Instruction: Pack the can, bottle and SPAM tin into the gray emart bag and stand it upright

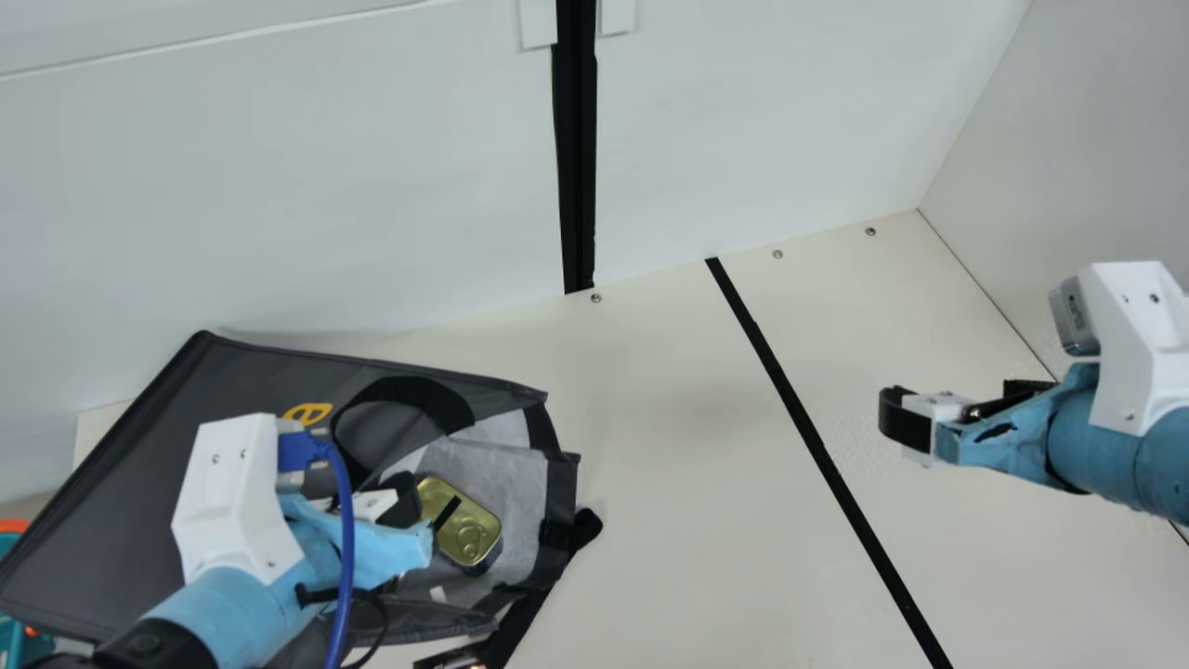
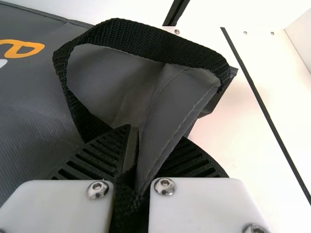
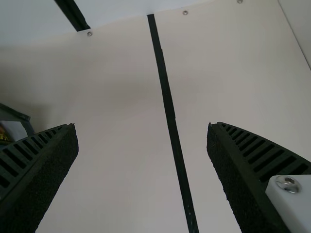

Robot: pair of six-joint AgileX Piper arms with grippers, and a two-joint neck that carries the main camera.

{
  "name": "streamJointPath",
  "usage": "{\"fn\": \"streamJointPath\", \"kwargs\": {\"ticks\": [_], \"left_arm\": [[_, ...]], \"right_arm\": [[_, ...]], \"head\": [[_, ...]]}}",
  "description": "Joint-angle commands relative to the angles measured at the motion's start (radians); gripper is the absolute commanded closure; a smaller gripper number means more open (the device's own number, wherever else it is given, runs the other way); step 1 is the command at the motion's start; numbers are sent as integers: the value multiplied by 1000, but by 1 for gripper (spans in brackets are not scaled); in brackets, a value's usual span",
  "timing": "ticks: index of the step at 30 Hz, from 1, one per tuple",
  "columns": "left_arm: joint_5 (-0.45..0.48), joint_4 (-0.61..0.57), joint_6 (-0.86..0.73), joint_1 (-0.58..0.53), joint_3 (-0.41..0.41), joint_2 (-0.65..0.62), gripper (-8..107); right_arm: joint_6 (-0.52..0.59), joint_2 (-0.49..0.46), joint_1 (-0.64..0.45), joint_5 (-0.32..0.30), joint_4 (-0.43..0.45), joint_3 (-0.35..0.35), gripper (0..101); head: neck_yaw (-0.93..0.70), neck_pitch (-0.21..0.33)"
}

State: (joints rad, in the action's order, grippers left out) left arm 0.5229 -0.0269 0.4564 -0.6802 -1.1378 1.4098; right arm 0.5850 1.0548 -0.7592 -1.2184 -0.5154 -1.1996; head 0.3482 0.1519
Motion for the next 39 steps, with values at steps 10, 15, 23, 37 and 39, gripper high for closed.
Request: {"fn": "streamJointPath", "kwargs": {"ticks": [10, 15, 23, 37, 39], "left_arm": [[0, 0, 0, 0, 0, 0, 107], [0, 0, 0, 0, 0, 0, 107], [0, 0, 0, 0, 0, 0, 107], [0, 0, 0, 0, 0, 0, 107], [0, 0, 0, 0, 0, 0, 107]], "right_arm": [[118, 49, -1, -2, -74, 23, 6], [177, 72, 0, -2, -108, 39, 6], [243, 111, 47, 43, -149, 92, 6], [347, 184, 159, 134, -220, 189, 6], [359, 194, 177, 145, -230, 200, 6]], "head": [[1, 23], [1, 23], [1, 23], [1, 23], [1, 23]]}}
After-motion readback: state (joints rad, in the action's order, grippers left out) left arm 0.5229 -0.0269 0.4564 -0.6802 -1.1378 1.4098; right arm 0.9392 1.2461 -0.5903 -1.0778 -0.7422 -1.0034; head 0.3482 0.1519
